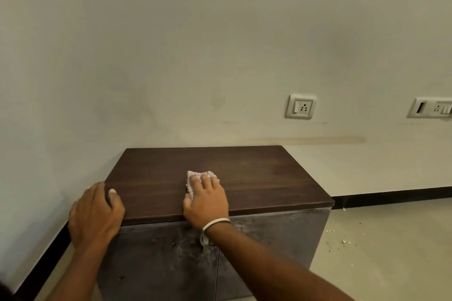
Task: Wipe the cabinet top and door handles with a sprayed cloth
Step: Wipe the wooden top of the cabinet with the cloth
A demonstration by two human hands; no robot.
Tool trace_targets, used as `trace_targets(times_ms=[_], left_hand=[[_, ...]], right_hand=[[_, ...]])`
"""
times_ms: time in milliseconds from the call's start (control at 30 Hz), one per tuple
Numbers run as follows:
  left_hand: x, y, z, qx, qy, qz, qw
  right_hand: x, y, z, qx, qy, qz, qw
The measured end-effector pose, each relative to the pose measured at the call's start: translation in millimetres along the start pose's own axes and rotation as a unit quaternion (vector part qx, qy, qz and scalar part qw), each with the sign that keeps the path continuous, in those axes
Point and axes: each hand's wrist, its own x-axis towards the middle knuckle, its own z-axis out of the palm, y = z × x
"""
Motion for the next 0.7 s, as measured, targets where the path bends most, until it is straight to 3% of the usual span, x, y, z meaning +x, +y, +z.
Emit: trace_targets(times_ms=[333,700], left_hand=[[0.0,0.5,-2.9,-0.050,-0.010,-0.028,0.998],[0.1,2.6,-3.2,-0.066,-0.031,-0.050,0.996]], right_hand=[[2.8,-99.1,49.8,0.046,-0.050,-0.137,0.988],[2.2,-78.7,46.3,0.052,-0.045,-0.160,0.985]])
